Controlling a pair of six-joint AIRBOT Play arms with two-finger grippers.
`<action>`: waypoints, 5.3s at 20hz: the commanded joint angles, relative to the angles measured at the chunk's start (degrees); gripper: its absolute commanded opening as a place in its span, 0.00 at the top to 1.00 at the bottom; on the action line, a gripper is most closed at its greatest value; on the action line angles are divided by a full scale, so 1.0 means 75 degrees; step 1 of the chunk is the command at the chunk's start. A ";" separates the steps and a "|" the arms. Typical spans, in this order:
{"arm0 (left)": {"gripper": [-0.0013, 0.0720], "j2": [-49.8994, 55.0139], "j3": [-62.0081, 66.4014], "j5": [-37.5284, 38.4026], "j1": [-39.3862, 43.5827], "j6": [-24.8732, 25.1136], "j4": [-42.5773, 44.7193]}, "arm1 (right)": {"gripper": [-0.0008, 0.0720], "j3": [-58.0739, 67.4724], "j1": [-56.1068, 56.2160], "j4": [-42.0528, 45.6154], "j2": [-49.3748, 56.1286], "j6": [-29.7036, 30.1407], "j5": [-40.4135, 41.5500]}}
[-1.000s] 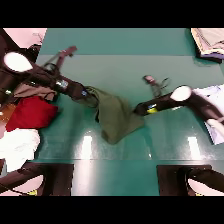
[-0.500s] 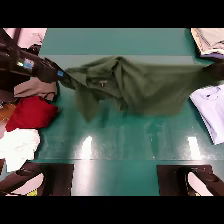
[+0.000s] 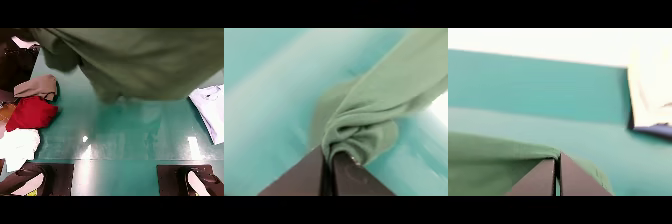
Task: Fold the shirts.
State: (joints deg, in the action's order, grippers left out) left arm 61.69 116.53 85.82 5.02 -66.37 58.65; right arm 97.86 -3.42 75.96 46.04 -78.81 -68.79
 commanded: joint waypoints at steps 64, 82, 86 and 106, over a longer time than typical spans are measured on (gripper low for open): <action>0.94 0.0766 -0.9302 -0.2498 -0.1005 0.0047 -0.1139 | 0.25 -0.6088 -0.2792 -0.0772 0.2043 0.0901 -0.2515; 0.94 0.0256 -0.8912 -0.2567 -0.1008 -0.0437 -0.1107 | 0.97 -0.8390 -0.1207 -0.2229 0.1778 0.0976 -0.0251; 0.94 -0.1000 -0.6563 -0.2640 -0.1008 -0.0557 -0.1090 | 0.97 -0.5843 -0.1043 -0.3188 0.0615 0.0749 0.0460; 0.94 -0.1664 -0.0239 -0.2465 -0.1008 -0.1448 -0.1408 | 0.97 0.2774 -0.1049 -0.0388 0.1008 -0.0122 -0.3098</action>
State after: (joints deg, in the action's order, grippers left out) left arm 48.80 121.67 65.12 -2.52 -75.48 46.46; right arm 114.78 -11.29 71.44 48.12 -77.84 -79.59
